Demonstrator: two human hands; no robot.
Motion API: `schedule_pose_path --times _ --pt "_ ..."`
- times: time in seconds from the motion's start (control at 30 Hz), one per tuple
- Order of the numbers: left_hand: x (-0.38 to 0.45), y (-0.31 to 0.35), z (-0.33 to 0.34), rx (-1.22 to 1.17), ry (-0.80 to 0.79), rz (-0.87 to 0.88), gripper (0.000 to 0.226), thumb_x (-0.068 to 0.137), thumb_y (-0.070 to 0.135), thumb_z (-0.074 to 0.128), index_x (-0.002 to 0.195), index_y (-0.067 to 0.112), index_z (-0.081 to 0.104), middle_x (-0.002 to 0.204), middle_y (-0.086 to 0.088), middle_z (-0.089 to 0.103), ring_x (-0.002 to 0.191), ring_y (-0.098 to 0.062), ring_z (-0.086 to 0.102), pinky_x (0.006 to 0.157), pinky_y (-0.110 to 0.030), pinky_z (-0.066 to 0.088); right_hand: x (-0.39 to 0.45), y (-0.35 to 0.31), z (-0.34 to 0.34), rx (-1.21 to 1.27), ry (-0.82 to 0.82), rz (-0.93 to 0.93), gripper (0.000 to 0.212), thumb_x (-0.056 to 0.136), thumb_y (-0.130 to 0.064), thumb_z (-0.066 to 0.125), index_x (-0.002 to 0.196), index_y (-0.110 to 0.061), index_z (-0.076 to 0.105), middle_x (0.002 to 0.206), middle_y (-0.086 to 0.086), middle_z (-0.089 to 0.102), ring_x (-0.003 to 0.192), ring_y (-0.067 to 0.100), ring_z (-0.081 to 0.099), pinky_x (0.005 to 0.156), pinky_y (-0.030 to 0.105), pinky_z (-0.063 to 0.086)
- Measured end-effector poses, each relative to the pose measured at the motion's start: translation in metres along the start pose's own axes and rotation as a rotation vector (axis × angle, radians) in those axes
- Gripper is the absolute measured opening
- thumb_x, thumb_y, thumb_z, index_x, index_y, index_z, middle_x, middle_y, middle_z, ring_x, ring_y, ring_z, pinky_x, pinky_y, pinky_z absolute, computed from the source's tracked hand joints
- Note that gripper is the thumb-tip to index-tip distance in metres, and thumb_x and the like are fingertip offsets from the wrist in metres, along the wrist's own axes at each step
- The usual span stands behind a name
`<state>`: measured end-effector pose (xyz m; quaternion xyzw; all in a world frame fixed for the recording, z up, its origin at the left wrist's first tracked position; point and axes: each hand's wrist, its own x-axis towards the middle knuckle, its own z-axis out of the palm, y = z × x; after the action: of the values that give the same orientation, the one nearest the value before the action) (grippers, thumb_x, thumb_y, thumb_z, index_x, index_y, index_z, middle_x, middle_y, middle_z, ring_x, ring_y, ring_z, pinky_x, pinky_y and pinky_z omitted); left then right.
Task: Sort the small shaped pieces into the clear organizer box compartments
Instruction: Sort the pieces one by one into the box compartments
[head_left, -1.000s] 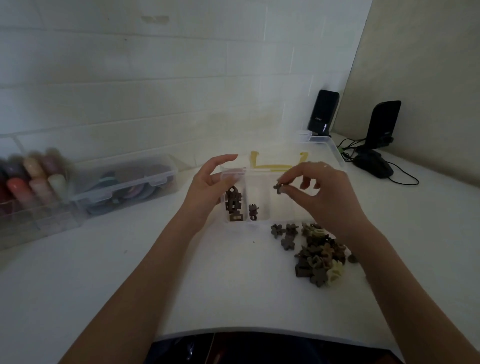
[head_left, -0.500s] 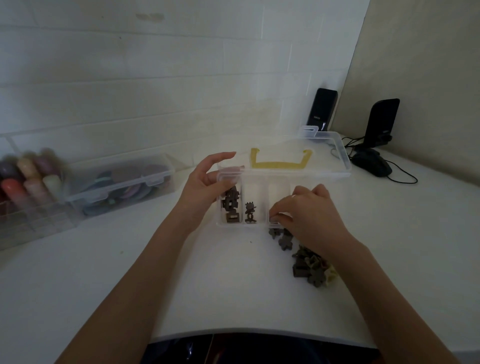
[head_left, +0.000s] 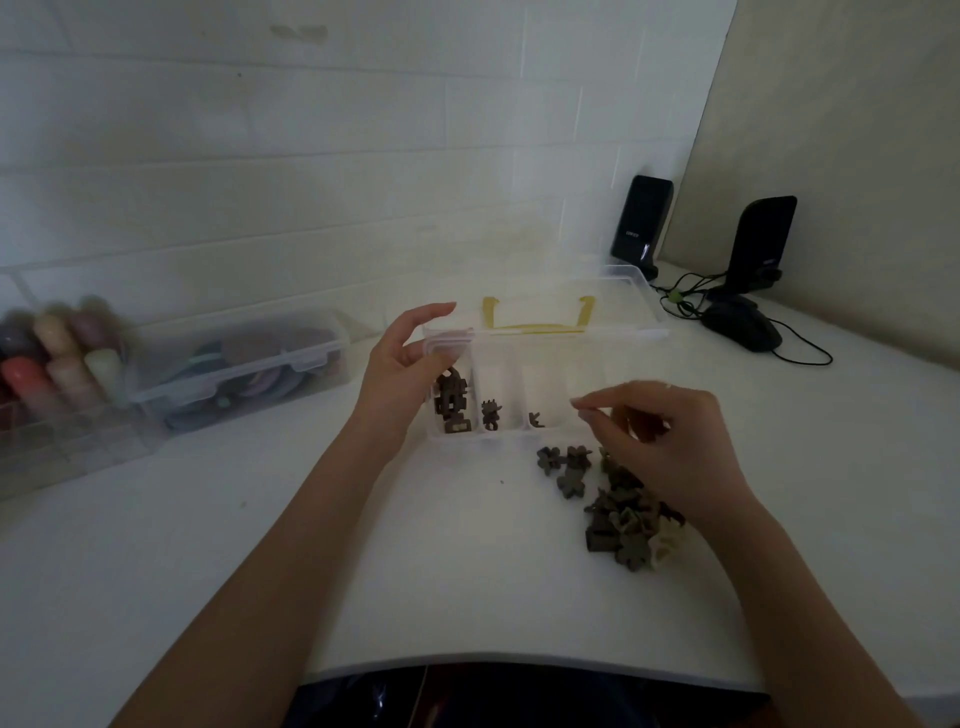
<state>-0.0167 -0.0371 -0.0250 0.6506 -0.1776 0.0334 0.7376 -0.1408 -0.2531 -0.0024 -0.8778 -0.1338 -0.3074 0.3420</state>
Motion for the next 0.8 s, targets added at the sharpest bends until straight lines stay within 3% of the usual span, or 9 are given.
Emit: schedule_pose_path --times 0.07,0.17,0.27,0.33,0.43,0.5,0.6,0.73,0.8 --pt "0.000 -0.001 0.000 0.006 0.030 -0.004 0.042 0.078 0.012 0.066 0.108 0.042 0.066 0.079 -0.016 0.061 0.073 -0.030 0.047 0.070 -0.044 0.043 -0.004 0.002 0.001 -0.050 -0.061 0.038 0.005 0.079 -0.026 0.069 0.082 -0.027 0.073 0.045 -0.008 0.050 0.041 0.012 0.042 0.046 0.022 0.038" --pt "0.000 0.000 -0.002 0.022 0.058 -0.007 0.044 0.085 0.003 0.063 0.108 0.040 0.066 0.071 -0.010 0.058 0.060 -0.021 0.043 0.055 -0.028 0.038 -0.005 0.003 0.008 -0.271 -0.155 0.054 0.002 0.078 -0.035 0.069 0.077 -0.035 0.072 0.039 -0.013 0.037 0.044 0.008 0.045 0.046 0.017 0.029" --pt "0.000 0.001 -0.003 0.009 0.051 -0.002 0.045 0.084 0.004 0.064 0.106 0.042 0.066 0.072 -0.009 0.062 0.071 -0.028 0.048 0.065 -0.037 0.041 -0.003 -0.003 0.014 -0.410 -0.215 0.119 0.016 0.080 -0.050 0.061 0.087 -0.040 0.072 0.040 -0.016 0.034 0.040 0.003 0.040 0.046 0.017 0.022" --pt "0.000 0.000 -0.003 -0.007 0.034 0.000 0.044 0.081 0.007 0.066 0.108 0.041 0.066 0.074 -0.011 0.063 0.076 -0.032 0.047 0.072 -0.046 0.040 -0.001 -0.006 0.017 -0.509 -0.273 0.169 0.029 0.079 -0.062 0.054 0.093 -0.044 0.070 0.045 -0.017 0.040 0.047 0.002 0.042 0.046 0.018 0.024" --pt "0.001 0.001 -0.003 -0.009 0.027 -0.004 0.044 0.079 0.008 0.066 0.107 0.041 0.067 0.074 -0.014 0.061 0.078 -0.032 0.047 0.074 -0.047 0.040 0.001 -0.009 0.022 -0.563 -0.334 0.204 0.037 0.076 -0.070 0.050 0.092 -0.044 0.070 0.064 -0.015 0.061 0.060 0.007 0.052 0.048 0.020 0.031" --pt "0.001 0.002 -0.003 -0.010 0.021 -0.002 0.045 0.082 0.004 0.065 0.107 0.042 0.067 0.075 -0.015 0.060 0.077 -0.032 0.048 0.074 -0.047 0.040 0.001 -0.010 0.026 -0.548 -0.347 0.210 0.035 0.075 -0.068 0.052 0.089 -0.041 0.070 0.066 -0.014 0.063 0.060 0.006 0.053 0.049 0.019 0.033" --pt "-0.001 0.004 -0.002 -0.016 0.011 -0.004 0.046 0.085 0.000 0.062 0.107 0.040 0.066 0.082 -0.020 0.061 0.079 -0.032 0.052 0.075 -0.050 0.044 0.000 -0.010 0.028 -0.399 -0.335 0.195 0.027 0.075 -0.061 0.058 0.083 -0.039 0.070 0.047 -0.015 0.046 0.045 0.004 0.043 0.046 0.018 0.027" --pt "-0.002 0.006 -0.001 -0.022 0.013 -0.013 0.045 0.085 0.000 0.062 0.106 0.040 0.066 0.087 -0.019 0.062 0.081 -0.031 0.053 0.076 -0.048 0.045 -0.003 -0.008 0.025 0.000 -0.196 0.140 0.017 0.074 -0.046 0.070 0.078 -0.030 0.071 0.039 -0.008 0.038 0.039 0.010 0.033 0.045 0.017 0.024" --pt "-0.002 0.006 0.000 -0.034 0.022 -0.025 0.046 0.085 -0.001 0.061 0.105 0.039 0.067 0.087 -0.014 0.064 0.081 -0.029 0.054 0.075 -0.045 0.044 -0.003 -0.007 0.024 0.041 -0.108 0.141 0.016 0.073 -0.044 0.070 0.078 -0.029 0.069 0.041 -0.008 0.036 0.040 0.009 0.030 0.046 0.021 0.025"
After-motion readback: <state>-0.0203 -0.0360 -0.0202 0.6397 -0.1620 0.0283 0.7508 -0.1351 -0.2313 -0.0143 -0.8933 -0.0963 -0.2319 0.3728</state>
